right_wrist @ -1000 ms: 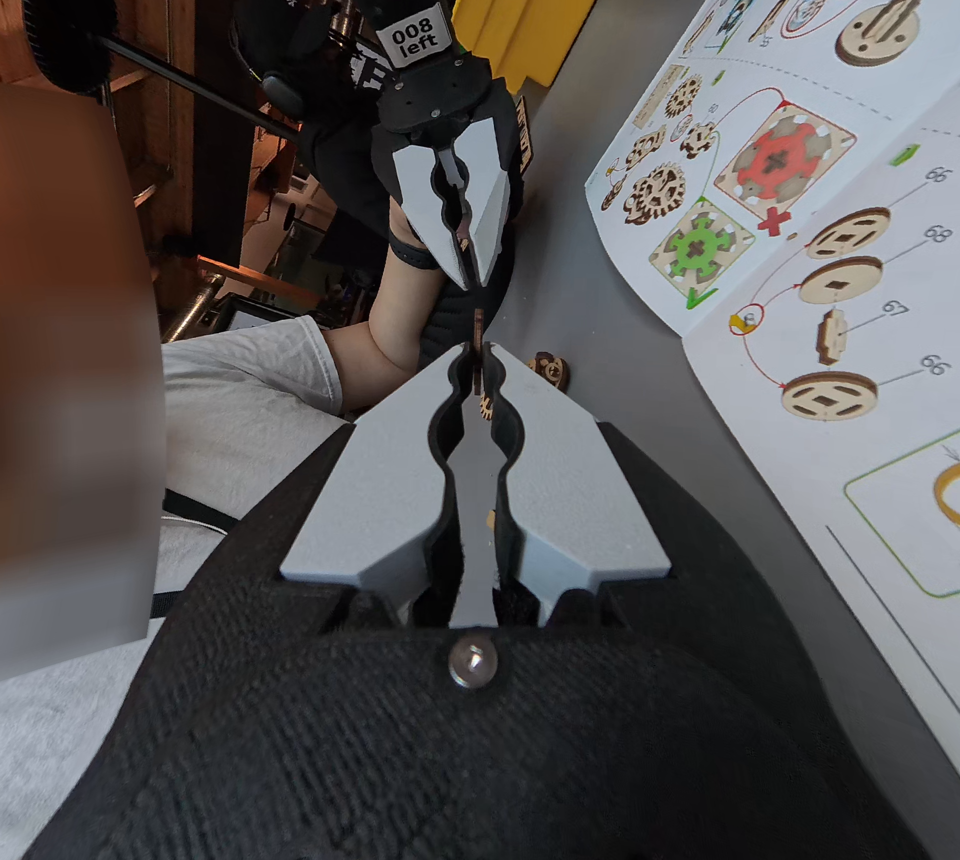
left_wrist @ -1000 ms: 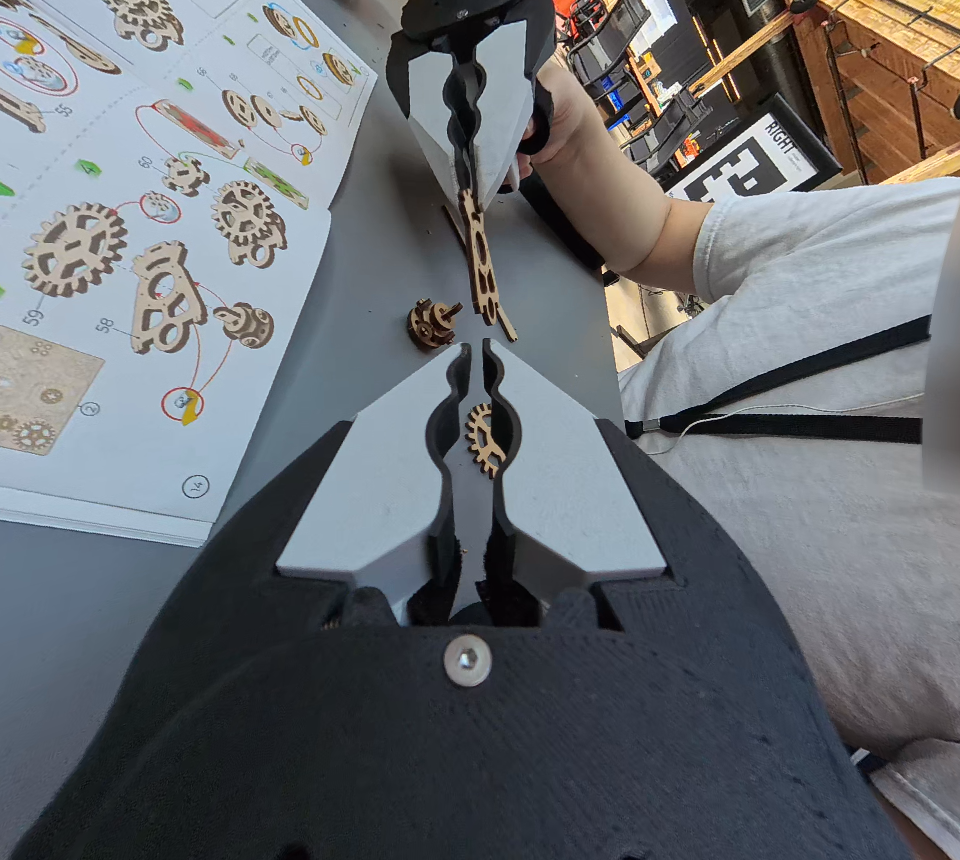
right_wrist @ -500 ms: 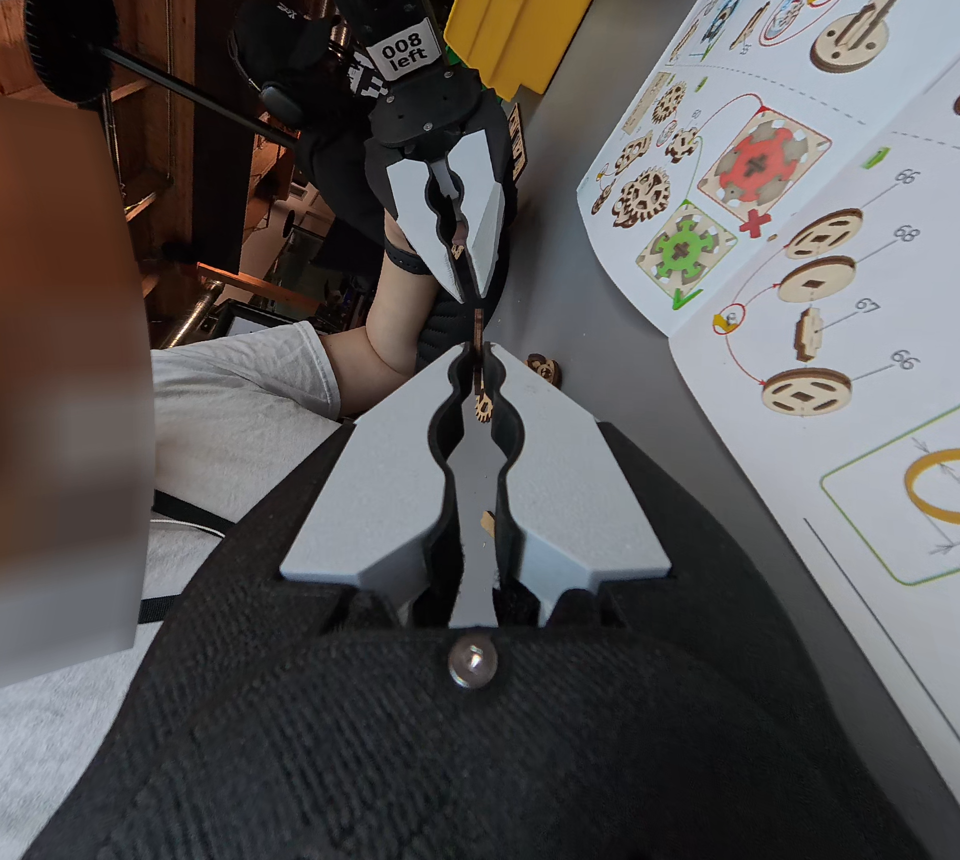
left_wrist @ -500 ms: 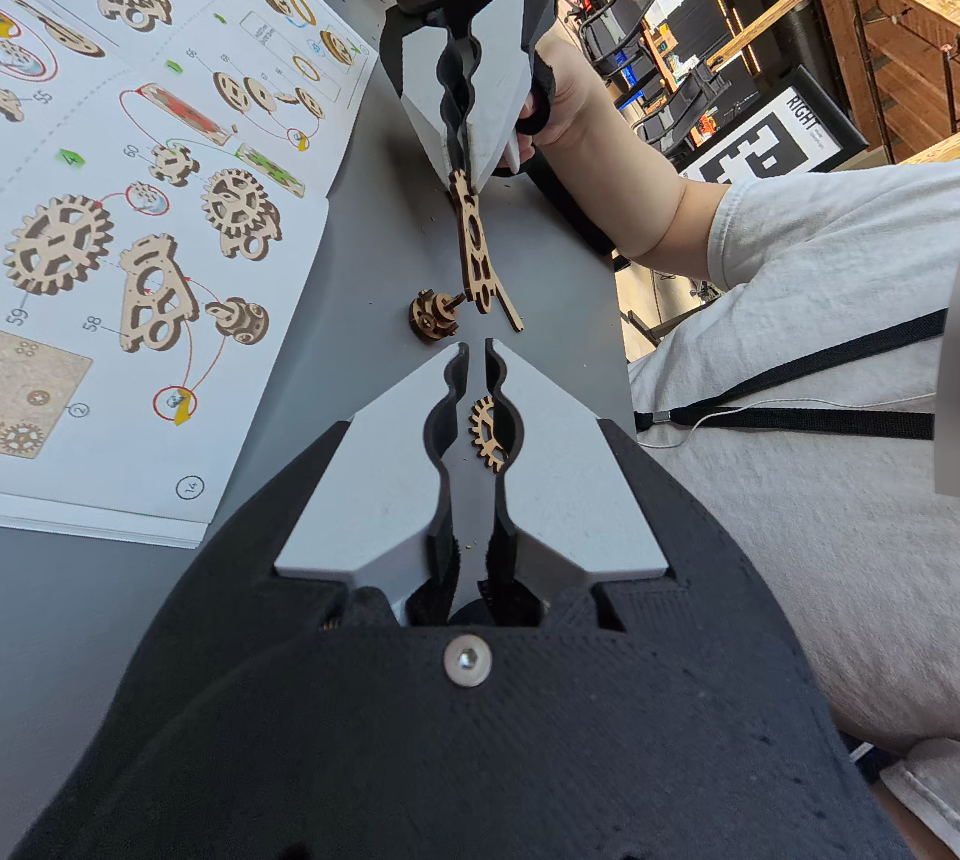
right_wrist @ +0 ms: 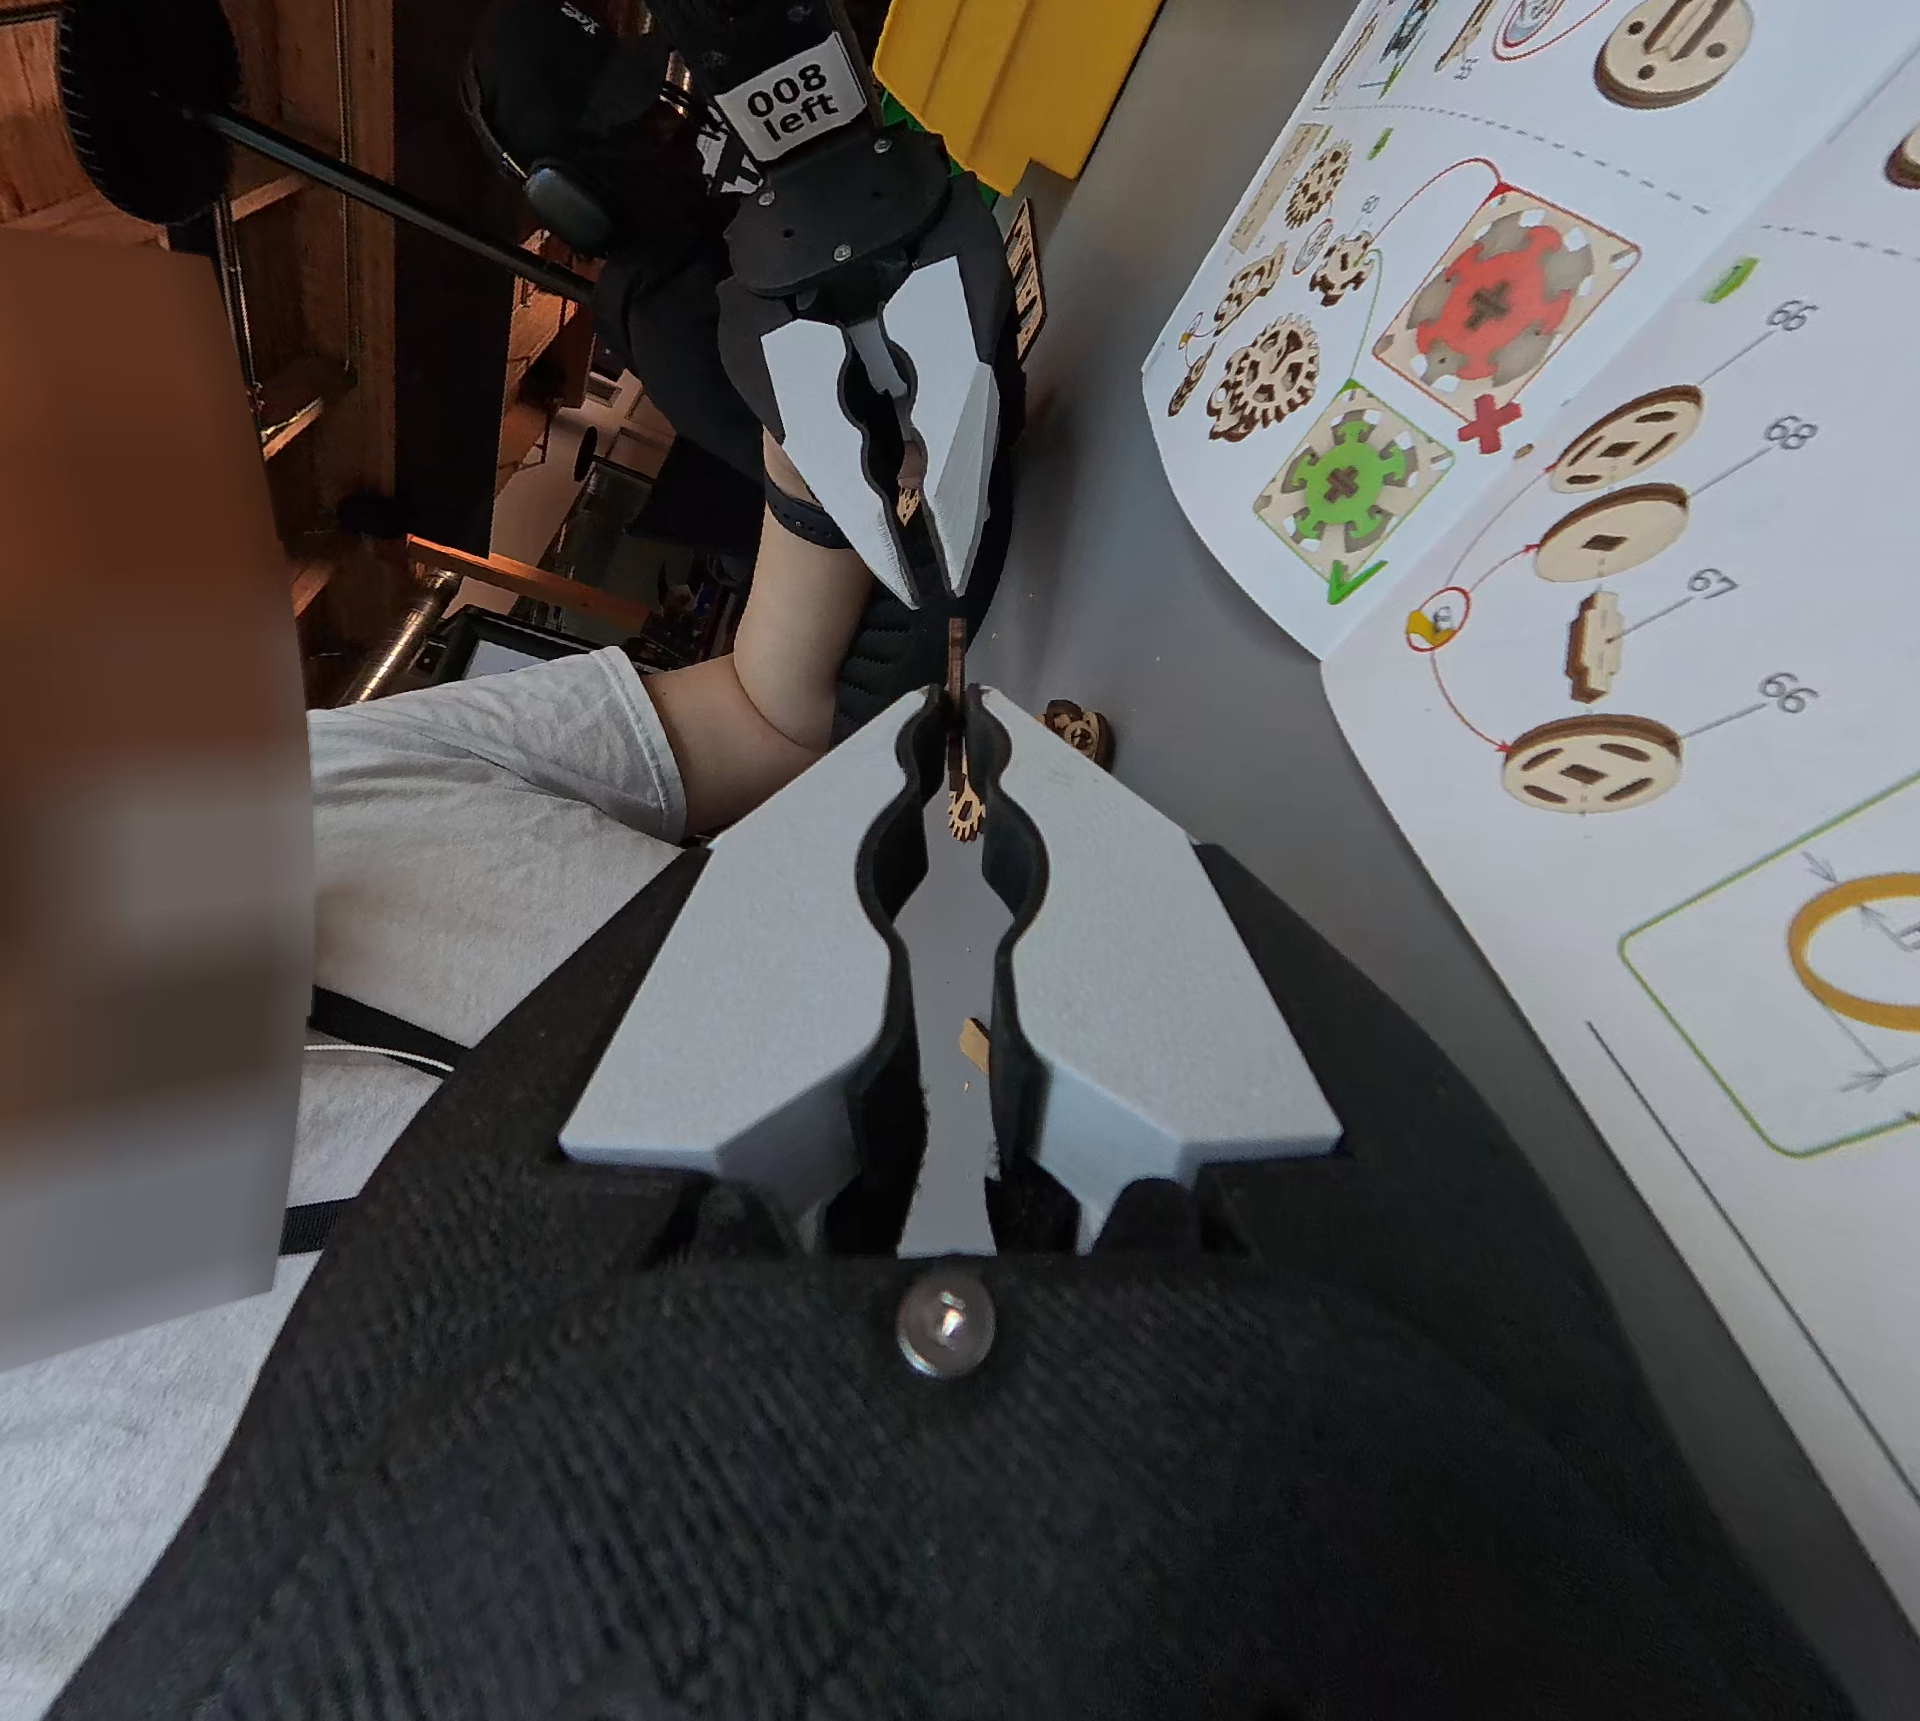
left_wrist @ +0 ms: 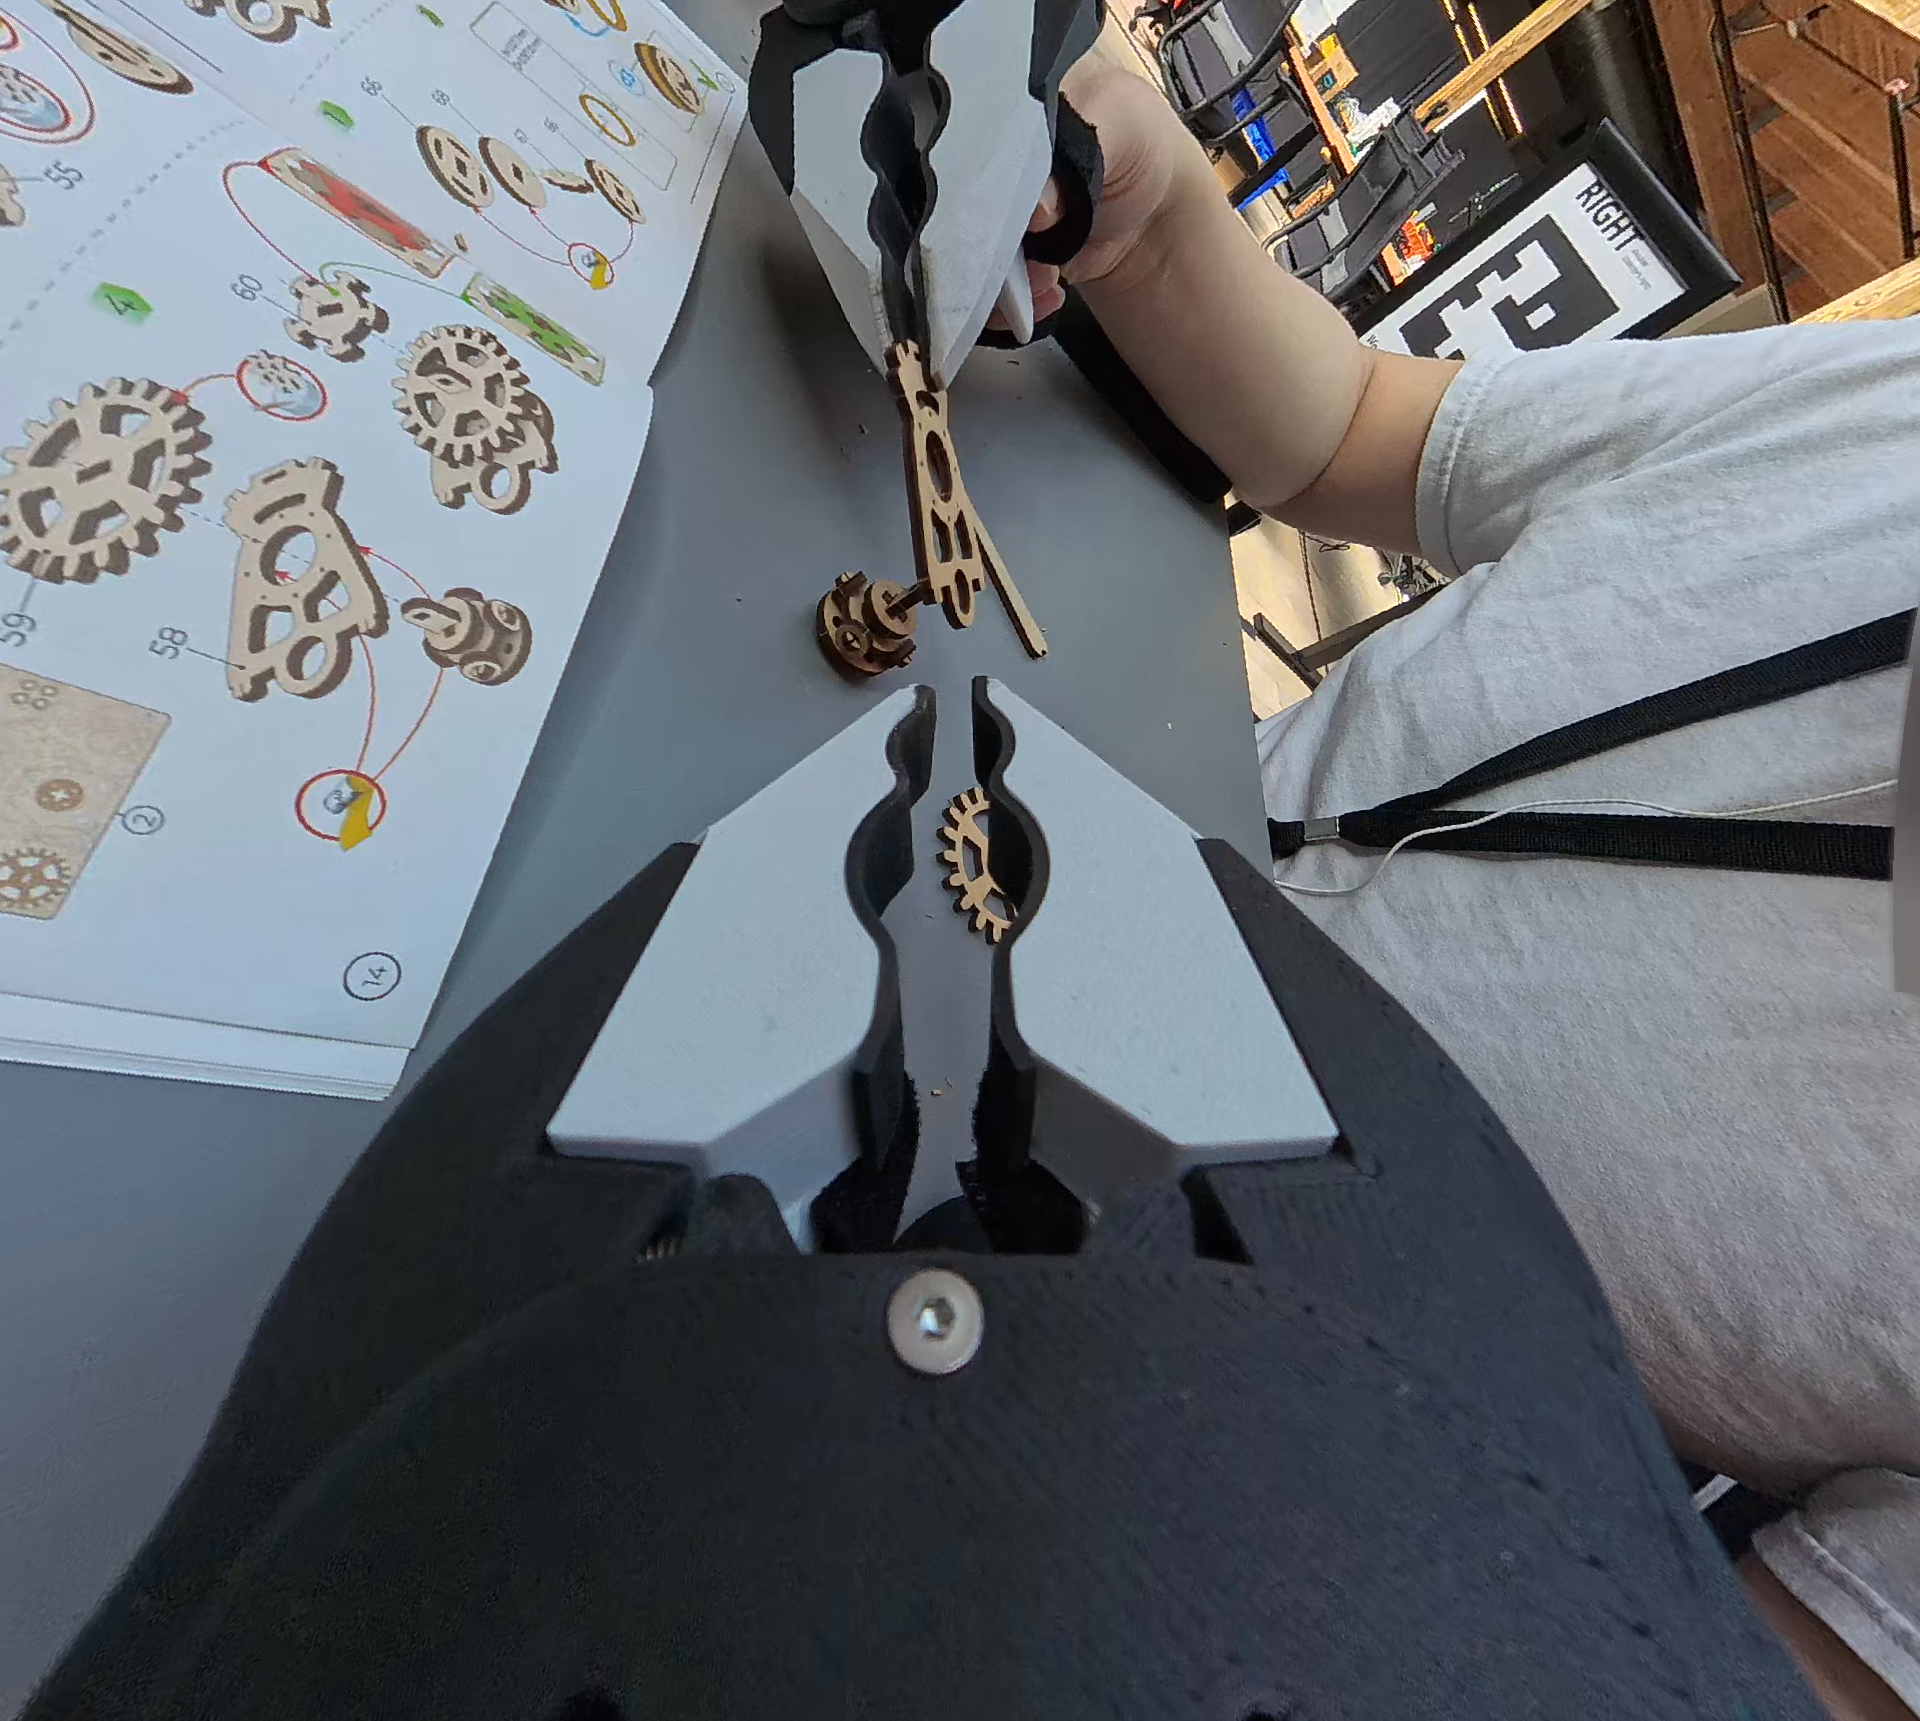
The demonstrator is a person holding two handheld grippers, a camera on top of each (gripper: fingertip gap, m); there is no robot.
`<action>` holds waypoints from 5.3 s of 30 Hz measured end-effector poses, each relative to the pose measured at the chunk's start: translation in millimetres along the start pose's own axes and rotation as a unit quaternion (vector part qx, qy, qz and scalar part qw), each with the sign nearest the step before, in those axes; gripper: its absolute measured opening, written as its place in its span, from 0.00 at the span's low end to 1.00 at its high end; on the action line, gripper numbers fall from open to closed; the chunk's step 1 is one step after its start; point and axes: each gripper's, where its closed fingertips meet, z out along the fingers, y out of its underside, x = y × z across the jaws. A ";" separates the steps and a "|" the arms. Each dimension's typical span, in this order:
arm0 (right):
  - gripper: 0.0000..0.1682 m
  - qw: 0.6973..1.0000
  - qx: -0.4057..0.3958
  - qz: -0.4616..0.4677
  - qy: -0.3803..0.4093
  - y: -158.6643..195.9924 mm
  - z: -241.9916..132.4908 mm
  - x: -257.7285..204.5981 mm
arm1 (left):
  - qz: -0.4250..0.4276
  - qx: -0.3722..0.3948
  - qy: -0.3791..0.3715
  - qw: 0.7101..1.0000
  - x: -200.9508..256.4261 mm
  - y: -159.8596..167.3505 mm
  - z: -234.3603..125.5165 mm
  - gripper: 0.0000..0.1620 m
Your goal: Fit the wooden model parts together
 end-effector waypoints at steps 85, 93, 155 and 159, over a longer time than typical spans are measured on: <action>0.01 0.999 -0.036 0.027 -0.021 14.3 10.6 -8.6 | -0.048 -0.002 0.005 0.999 6.0 -1.1 20.4 0.13; 0.01 0.999 -0.025 0.018 -0.022 11.0 12.6 -8.0 | -0.057 -0.023 0.020 0.998 9.2 5.7 24.6 0.04; 0.03 0.988 -0.089 0.015 0.125 32.8 18.4 23.2 | -0.231 -0.054 0.063 0.969 -1.5 25.0 27.3 0.00; 0.03 0.989 -0.083 0.006 0.124 30.1 19.1 20.6 | -0.231 -0.048 0.066 0.970 -1.1 23.5 24.9 0.00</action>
